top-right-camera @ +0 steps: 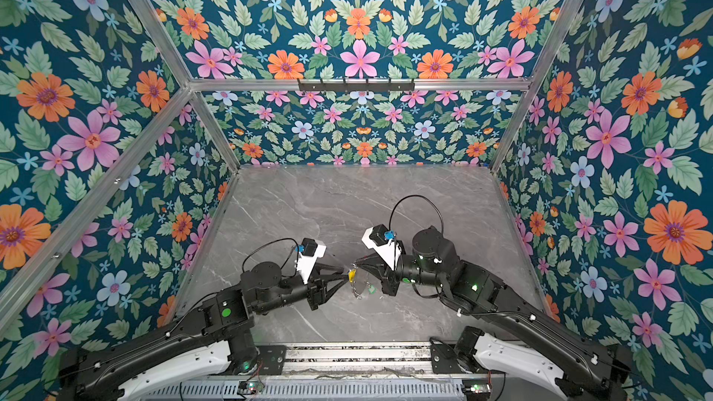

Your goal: Remove the keys from the keyring

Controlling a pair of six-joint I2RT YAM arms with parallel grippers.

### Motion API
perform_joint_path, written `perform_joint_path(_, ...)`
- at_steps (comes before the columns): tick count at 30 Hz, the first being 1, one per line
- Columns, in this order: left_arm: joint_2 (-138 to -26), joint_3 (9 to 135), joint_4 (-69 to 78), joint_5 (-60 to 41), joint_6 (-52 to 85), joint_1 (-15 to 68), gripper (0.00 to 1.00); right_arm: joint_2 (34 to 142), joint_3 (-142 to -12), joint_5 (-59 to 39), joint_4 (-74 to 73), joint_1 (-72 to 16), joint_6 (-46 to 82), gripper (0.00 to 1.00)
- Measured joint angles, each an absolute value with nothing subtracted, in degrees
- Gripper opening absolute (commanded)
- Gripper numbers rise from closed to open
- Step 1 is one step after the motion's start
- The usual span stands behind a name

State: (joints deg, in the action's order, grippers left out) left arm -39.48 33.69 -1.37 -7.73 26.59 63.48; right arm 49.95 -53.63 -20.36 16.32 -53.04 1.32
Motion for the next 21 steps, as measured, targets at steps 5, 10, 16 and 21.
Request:
perform_joint_path(5, -34.46, 34.48, -0.47, -7.07, 23.88, 63.46, 0.46, 50.24, -53.91, -22.02, 16.51, -53.08, 1.34, 0.00)
perform_joint_path(10, -36.60, 34.37, 7.57, -11.77, 21.54, 63.46, 0.46, 50.70, -53.93, -22.94, 16.49, -53.06, 1.74, 0.00)
perform_joint_path(16, -40.66, 34.15, 11.97, -15.55, 20.62, 63.44, 0.43, 50.24, -53.93, -23.75, 16.49, -53.06, 2.63, 0.00)
perform_joint_path(21, -40.97, 32.58, 15.42, -17.89, 20.95, 63.40, 0.37, 49.47, -53.30, -23.75, 16.03, -53.06, 3.05, 0.00)
